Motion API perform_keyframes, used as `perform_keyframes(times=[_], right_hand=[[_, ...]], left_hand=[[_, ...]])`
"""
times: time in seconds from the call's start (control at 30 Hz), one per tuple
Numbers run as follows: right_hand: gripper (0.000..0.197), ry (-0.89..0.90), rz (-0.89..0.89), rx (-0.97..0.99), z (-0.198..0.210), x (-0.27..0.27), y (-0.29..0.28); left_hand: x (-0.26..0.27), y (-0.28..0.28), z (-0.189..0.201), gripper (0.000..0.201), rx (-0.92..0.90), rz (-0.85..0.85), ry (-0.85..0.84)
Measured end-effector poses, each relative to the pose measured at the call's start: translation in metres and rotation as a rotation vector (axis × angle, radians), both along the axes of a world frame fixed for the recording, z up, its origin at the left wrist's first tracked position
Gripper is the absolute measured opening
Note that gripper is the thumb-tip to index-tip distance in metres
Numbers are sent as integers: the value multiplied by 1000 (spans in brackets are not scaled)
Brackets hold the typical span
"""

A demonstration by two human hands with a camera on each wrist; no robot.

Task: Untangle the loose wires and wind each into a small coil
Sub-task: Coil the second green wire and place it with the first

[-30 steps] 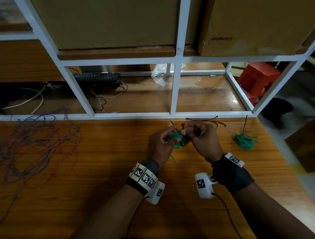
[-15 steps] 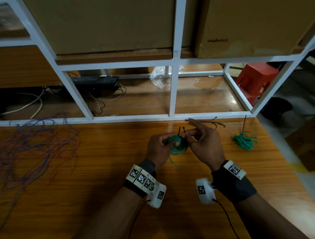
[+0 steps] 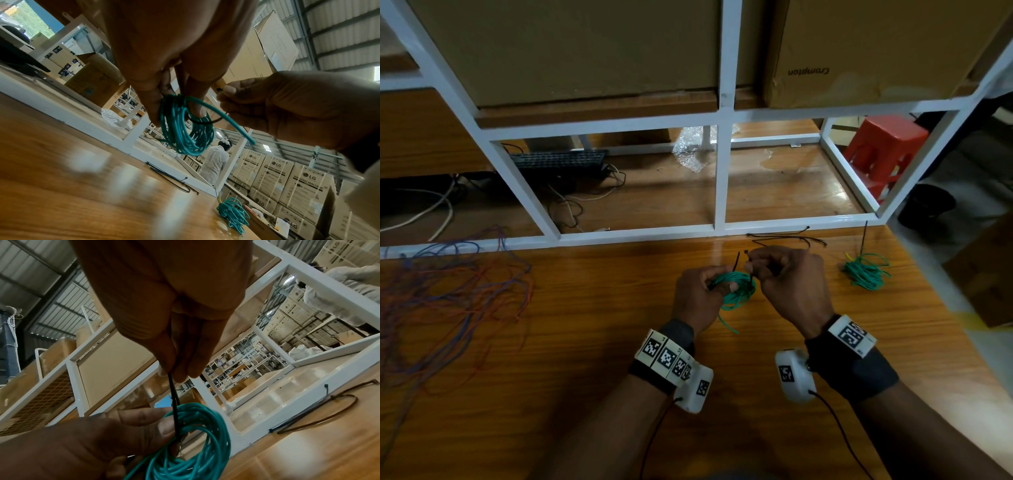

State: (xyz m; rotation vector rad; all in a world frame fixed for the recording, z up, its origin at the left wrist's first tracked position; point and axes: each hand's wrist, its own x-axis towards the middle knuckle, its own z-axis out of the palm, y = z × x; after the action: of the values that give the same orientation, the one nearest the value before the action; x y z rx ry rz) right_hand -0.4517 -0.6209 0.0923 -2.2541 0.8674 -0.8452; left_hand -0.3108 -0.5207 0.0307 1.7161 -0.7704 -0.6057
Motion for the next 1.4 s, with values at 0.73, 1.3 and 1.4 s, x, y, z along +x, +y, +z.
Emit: perform_keyframes(times=[0.73, 1.3, 1.4], right_hand=[[17, 144, 53, -89, 2, 6, 8], [15, 37, 20, -121, 0, 5, 15], [14, 36, 18, -123, 0, 4, 16]], left_hand=[[-6, 10, 10, 33, 52, 30, -130], [-6, 16, 18, 34, 50, 8, -229], [-7, 16, 19, 34, 60, 4, -252]])
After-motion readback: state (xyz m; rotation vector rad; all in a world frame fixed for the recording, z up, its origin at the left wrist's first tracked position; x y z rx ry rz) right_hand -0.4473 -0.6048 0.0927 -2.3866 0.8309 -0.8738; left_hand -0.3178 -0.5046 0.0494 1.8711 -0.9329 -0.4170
